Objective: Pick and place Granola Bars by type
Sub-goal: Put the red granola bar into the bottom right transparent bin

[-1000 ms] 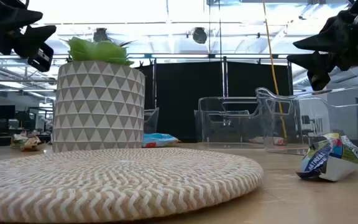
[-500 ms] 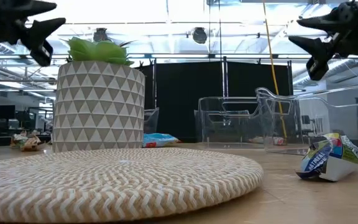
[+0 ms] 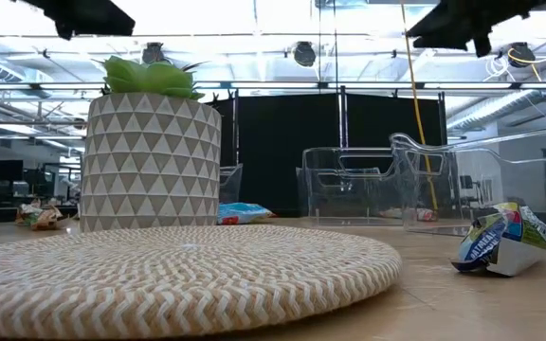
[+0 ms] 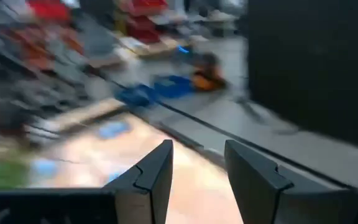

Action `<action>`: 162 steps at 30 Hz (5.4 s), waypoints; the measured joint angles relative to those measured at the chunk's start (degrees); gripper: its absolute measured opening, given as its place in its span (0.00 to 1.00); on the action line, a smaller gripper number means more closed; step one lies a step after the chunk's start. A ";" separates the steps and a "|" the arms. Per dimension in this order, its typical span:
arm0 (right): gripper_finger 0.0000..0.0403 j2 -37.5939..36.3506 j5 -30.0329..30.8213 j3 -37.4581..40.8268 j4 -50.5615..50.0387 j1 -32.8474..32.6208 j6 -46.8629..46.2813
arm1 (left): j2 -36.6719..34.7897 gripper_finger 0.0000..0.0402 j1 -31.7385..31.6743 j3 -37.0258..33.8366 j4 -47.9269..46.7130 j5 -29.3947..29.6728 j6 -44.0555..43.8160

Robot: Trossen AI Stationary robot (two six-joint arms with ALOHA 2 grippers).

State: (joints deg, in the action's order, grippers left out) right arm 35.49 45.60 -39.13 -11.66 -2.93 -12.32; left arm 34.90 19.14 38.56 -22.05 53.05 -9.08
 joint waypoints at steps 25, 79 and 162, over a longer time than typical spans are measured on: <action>0.47 21.59 -21.03 2.57 -13.86 40.06 -9.28 | 5.22 0.32 -1.92 2.43 0.03 2.36 -9.14; 0.01 13.42 -35.91 -6.57 -39.40 41.18 -11.09 | 5.22 0.32 -1.92 2.43 10.32 -3.30 -6.87; 0.35 20.61 -20.97 -9.17 -30.23 -44.99 -60.08 | 47.00 0.07 16.86 5.77 -0.98 -53.29 -14.08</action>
State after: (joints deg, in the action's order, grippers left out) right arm 56.10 24.62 -48.29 -41.90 -47.93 -72.40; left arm 81.90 35.99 44.33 -23.03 -0.23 -23.16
